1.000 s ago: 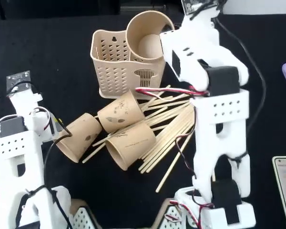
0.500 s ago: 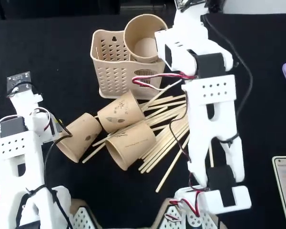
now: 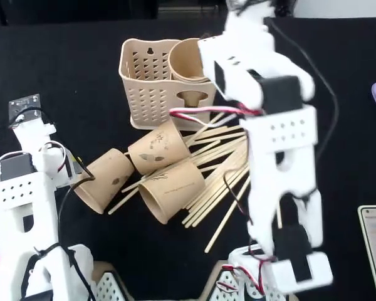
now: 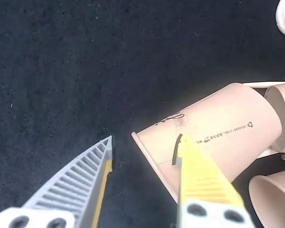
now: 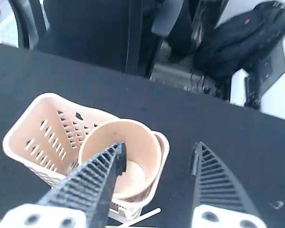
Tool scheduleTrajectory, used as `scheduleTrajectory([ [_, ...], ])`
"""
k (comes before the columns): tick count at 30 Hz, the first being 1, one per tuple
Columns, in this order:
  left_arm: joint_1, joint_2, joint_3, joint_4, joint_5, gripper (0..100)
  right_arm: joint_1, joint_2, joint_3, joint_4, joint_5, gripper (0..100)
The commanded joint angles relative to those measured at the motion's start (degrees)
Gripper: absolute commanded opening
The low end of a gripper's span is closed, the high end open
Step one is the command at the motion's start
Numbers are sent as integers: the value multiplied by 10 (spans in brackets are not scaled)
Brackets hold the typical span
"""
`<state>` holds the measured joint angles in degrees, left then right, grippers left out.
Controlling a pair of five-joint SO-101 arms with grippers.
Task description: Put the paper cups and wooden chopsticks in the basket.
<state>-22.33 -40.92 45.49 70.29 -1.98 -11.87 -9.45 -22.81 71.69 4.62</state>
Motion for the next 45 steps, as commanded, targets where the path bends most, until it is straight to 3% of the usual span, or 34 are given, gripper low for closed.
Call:
scheduleTrajectory([
  [1,-4,-13,-11,0,2,220,-12,-65,-28,57,-3,232],
  [6,-4,-13,-49,4,4,220,-30,-125,-3,173,15,232],
  [10,-5,-13,-71,16,3,223,-51,-196,98,197,63,208],
  [19,0,-5,-298,227,3,225,-49,-479,534,14,78,204],
  [24,1,-5,-276,302,4,225,-49,-653,734,-50,78,203],
  [28,1,-5,-183,286,33,225,-51,-761,822,-70,76,201],
  [32,2,-6,-95,200,106,225,-52,-829,874,-71,74,201],
  [39,109,-12,-2,127,157,225,-52,-861,919,-71,75,201],
  [45,125,-10,51,26,188,225,-52,-865,927,-71,74,201],
])
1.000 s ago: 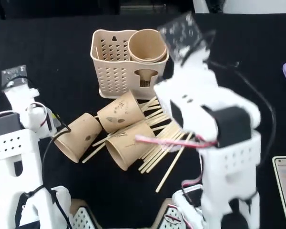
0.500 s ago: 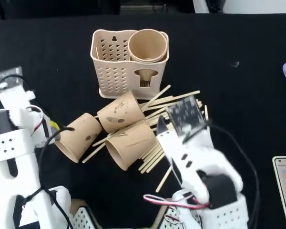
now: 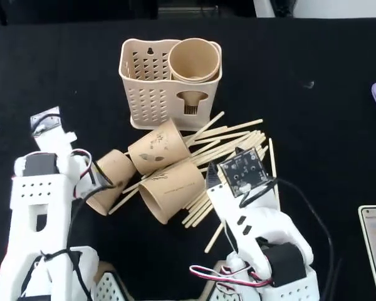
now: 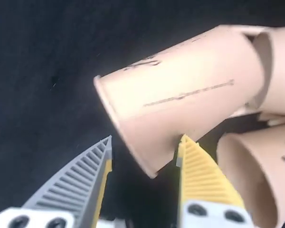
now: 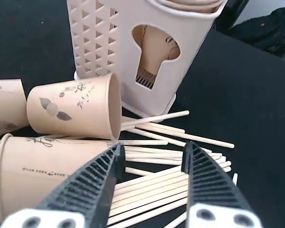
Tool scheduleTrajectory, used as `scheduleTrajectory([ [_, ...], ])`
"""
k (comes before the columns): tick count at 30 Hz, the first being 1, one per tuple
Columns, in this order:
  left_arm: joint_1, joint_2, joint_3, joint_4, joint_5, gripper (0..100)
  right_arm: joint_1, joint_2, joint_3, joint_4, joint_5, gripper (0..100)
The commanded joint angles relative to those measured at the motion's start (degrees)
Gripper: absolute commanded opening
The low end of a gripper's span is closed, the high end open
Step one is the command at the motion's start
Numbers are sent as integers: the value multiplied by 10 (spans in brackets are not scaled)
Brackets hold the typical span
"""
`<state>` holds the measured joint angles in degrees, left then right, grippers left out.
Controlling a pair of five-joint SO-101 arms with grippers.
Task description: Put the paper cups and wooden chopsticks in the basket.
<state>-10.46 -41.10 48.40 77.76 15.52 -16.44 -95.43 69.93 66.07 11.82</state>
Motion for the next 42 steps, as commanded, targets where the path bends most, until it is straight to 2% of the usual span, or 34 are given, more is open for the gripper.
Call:
scheduleTrajectory([
  [1,6,-10,36,-60,12,225,-6,-6,0,-15,2,201],
  [8,-7,-11,62,-70,11,212,-6,-6,0,-14,2,201],
  [13,-10,-11,61,-67,11,27,-6,-6,0,-12,2,201],
  [17,-10,-11,44,-28,5,30,-6,-6,0,-13,2,201],
  [22,-10,-11,-18,47,-43,30,-6,-6,0,-13,2,201],
  [30,-10,-11,-199,149,-79,30,-6,-6,0,-13,1,201],
  [36,-10,-11,-284,172,-79,30,-6,-6,0,-11,1,201],
  [40,-7,-4,-257,166,-79,37,-6,-6,0,-11,1,201],
  [42,-6,-4,-211,149,-78,100,-6,-6,0,-11,1,201],
])
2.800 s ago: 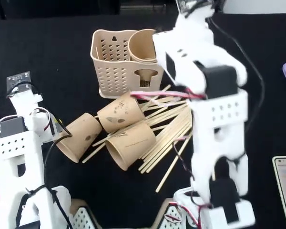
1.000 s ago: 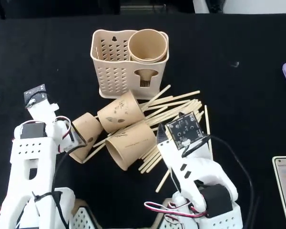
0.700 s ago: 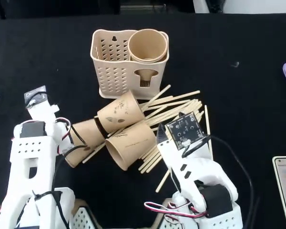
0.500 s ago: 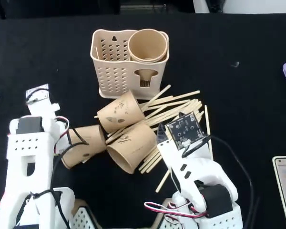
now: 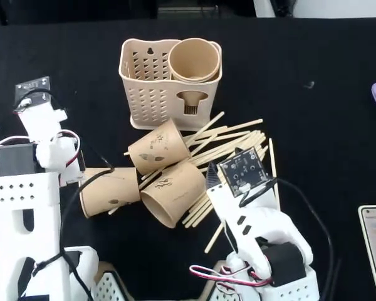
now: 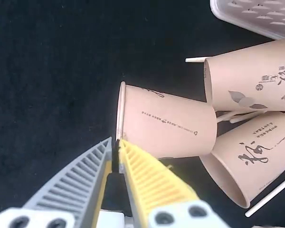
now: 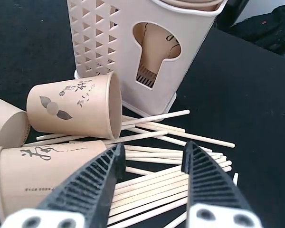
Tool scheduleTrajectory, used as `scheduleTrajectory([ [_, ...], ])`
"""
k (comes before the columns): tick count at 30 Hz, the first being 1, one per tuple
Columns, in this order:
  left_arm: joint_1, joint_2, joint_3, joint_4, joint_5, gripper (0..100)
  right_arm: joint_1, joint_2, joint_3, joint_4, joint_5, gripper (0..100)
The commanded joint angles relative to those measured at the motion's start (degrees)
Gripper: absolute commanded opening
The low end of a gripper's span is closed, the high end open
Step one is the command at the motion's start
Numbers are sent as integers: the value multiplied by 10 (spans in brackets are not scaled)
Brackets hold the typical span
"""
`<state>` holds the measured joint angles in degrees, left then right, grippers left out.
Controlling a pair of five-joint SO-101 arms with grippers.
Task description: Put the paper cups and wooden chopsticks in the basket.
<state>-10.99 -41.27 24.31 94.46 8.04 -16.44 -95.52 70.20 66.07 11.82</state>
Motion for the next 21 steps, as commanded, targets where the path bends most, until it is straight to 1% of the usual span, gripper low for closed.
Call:
scheduleTrajectory([
  [1,0,-9,58,-36,-1,161,-6,-5,-2,-11,1,201],
  [3,-5,-10,106,-69,0,284,-7,-5,-2,-12,1,201],
  [4,-5,-10,127,-81,2,323,-7,-5,-2,-12,1,201],
  [5,-5,-10,146,-93,2,330,-7,-5,-2,-12,1,201],
  [10,-4,-10,233,-198,1,290,-7,-5,-2,-11,1,201],
  [14,0,-10,291,-251,1,289,-7,-5,-1,-11,1,201],
  [17,0,-10,317,-273,1,289,-7,-5,7,-15,2,201],
  [21,0,-10,326,-271,1,277,-7,-5,15,-15,3,201],
])
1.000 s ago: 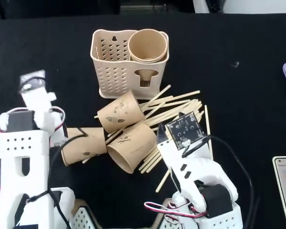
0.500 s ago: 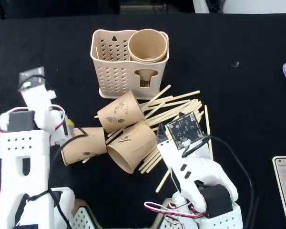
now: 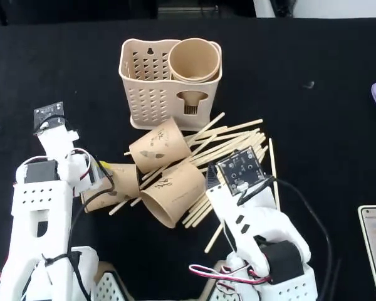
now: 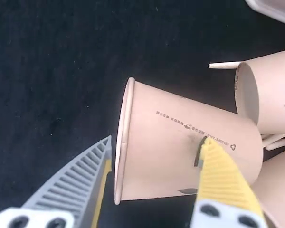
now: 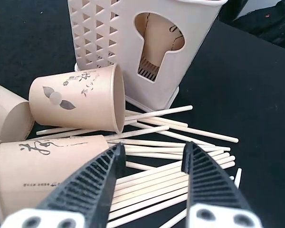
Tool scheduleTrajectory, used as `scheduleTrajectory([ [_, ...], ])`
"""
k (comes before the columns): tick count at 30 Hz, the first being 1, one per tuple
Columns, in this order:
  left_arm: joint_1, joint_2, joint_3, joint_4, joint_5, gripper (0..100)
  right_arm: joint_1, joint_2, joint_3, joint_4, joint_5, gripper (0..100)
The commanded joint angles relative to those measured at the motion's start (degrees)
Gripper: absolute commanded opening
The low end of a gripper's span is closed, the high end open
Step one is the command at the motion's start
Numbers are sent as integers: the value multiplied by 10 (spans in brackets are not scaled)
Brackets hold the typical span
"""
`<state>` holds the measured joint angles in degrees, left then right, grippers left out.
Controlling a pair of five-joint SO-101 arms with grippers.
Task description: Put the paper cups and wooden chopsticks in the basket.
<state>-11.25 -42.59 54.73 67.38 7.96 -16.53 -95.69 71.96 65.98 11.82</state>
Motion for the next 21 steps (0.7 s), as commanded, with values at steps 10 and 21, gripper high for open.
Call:
scheduleTrajectory([
  [10,-2,4,23,0,-4,205,-6,-3,-2,-14,3,201],
  [21,-2,4,-22,47,-45,262,-6,-3,-2,-14,5,201],
])
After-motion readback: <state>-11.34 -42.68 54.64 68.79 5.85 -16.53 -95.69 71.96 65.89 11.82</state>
